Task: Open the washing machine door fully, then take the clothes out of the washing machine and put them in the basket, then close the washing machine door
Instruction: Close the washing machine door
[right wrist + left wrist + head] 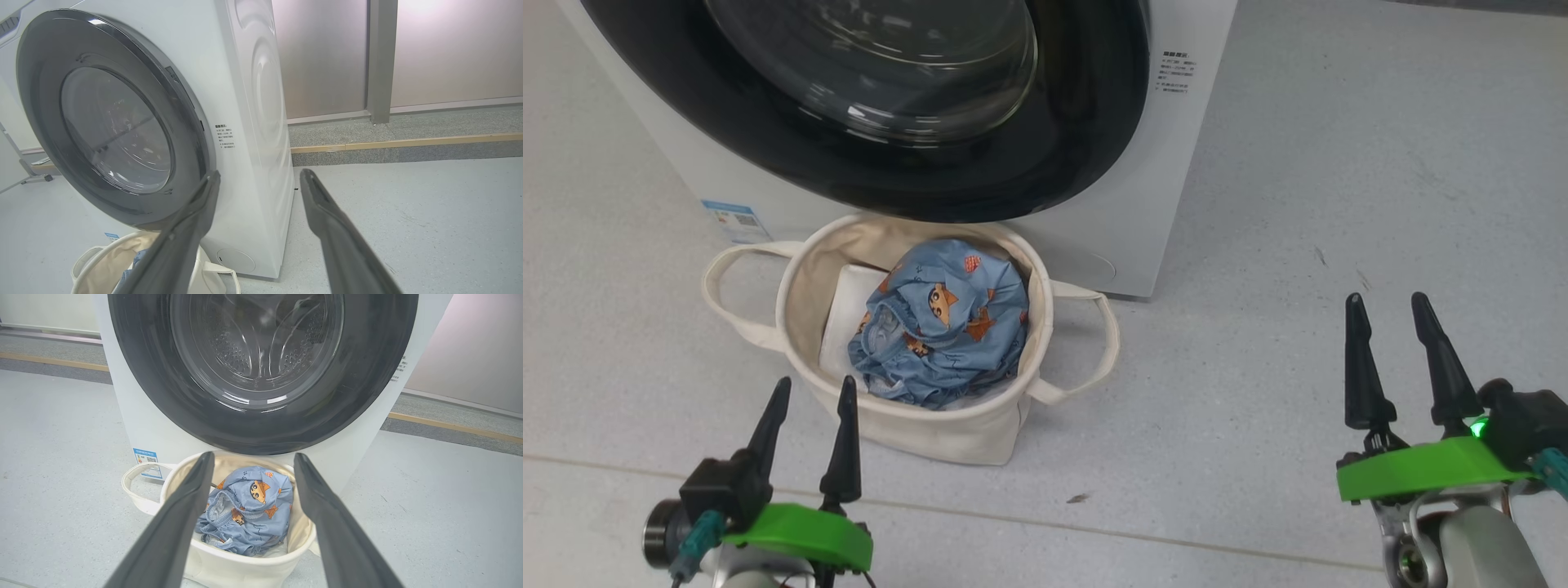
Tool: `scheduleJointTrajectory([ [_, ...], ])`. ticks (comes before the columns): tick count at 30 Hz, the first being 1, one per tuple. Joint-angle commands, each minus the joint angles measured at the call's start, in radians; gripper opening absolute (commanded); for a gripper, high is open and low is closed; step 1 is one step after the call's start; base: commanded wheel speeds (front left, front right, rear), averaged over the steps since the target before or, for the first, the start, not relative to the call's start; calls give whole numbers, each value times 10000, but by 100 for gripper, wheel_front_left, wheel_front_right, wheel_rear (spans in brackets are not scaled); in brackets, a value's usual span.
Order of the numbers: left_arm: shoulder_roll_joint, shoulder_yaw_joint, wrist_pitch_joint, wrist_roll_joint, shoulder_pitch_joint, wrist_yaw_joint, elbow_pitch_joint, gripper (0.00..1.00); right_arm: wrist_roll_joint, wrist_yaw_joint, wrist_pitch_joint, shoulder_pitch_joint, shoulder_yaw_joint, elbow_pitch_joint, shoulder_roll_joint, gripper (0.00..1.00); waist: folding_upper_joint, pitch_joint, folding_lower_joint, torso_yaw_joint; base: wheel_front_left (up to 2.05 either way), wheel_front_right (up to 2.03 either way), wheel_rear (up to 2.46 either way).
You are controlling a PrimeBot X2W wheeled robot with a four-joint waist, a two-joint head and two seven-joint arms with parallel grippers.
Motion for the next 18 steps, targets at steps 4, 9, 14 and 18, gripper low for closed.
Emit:
scheduleJointTrajectory([
  [4,132,341,-118,76,-214,61,-207,100,7,-2,-48,-212,284,-327,16,100,-1,-13,0,8,0,0,0],
  [9,132,337,-118,72,-234,72,-223,100,7,-2,-48,-222,282,-357,16,100,-1,-4,0,17,0,0,0],
  [14,132,333,-118,79,-246,87,-230,100,32,-2,-48,-219,286,-362,16,100,-1,45,0,26,0,0,0],
  [18,132,343,-118,94,-287,86,-222,100,27,-2,-48,-230,296,-338,16,100,-1,79,0,47,0,0,0],
])
